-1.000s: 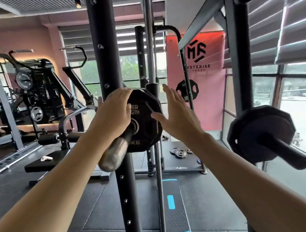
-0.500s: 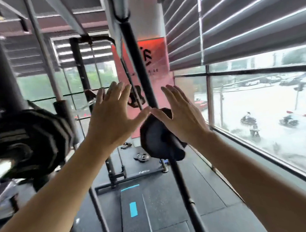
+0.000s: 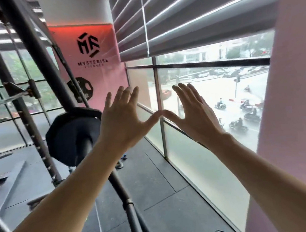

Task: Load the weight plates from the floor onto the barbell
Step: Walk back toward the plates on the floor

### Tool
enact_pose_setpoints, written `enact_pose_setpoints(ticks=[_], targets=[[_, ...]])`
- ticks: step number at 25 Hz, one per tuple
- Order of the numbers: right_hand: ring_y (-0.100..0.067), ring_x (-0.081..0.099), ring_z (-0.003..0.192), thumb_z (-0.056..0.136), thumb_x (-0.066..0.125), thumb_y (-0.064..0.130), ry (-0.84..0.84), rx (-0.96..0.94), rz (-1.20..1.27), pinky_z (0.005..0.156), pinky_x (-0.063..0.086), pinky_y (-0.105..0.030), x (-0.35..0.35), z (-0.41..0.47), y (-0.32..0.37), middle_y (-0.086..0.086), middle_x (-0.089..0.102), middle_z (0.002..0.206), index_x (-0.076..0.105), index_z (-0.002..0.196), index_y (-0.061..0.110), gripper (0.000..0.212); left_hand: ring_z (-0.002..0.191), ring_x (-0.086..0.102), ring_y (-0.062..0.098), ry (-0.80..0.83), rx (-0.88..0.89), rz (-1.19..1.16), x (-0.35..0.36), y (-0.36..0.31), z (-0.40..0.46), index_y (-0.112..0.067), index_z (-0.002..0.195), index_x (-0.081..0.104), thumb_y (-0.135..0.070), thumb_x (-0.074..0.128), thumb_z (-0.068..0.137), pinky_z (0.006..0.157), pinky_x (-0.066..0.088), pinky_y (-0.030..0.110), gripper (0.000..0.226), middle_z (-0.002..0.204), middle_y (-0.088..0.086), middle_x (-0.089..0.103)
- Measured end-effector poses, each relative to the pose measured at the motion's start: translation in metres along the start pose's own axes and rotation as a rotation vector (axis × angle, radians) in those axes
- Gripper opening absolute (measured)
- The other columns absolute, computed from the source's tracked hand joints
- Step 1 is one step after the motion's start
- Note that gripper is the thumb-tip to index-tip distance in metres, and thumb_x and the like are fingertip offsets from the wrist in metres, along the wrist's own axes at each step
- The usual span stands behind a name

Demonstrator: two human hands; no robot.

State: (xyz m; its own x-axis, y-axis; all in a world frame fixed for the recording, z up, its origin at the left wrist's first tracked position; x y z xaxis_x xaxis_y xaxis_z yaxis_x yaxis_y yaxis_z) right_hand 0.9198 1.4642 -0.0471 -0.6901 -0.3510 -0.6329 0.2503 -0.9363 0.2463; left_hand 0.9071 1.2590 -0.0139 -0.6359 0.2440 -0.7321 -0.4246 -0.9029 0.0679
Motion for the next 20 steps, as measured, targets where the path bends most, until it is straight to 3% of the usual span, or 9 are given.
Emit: enact_pose_setpoints(ticks=[8,16,20], targets=[[-0.020,0.006,0.156,0.088,0.036,0.080,0.076,0.057,-0.082,0.122,0.023,-0.056,0.039,0.021,-0.109,0.001,0.015,0.169,0.019,0.159,0.026,0.091,0.156,0.018,0.019,0.006,0.003,-0.119,0.113,-0.040,0.058,-0.016,0.159,0.027,-0.090,0.015,0.081,0.128,0.009,0.047,0.108,0.166,0.002,0.028],[-0.022,0.005,0.156,0.082,0.024,0.088,0.149,0.071,-0.106,0.121,0.022,-0.059,0.133,0.116,-0.218,-0.002,0.014,0.169,0.017,0.159,0.027,0.099,0.155,0.021,0.023,0.089,-0.041,-0.088,0.251,-0.029,0.152,-0.012,0.158,0.031,-0.089,0.015,0.084,0.127,0.012,0.051,0.108,0.165,0.008,0.030],[-0.019,0.001,0.157,0.086,0.029,0.084,0.166,0.076,-0.092,0.123,0.020,-0.055,0.181,0.164,-0.250,0.000,0.011,0.169,0.016,0.160,0.027,0.094,0.154,0.023,0.024,0.081,-0.063,-0.097,0.294,-0.014,0.203,-0.012,0.157,0.031,-0.089,0.014,0.082,0.127,0.010,0.049,0.109,0.165,0.008,0.030]])
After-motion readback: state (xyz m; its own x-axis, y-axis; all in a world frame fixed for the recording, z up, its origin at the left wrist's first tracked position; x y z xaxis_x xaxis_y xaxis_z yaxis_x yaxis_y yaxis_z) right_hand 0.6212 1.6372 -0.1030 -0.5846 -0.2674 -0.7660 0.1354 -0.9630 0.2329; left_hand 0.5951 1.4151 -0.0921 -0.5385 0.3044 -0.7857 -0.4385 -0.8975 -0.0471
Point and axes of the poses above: each hand's wrist, its own z-axis towards the middle knuckle, its own x-axis out of the palm, y = z × x, the point moved 2 cm from there along z, towards the middle knuckle
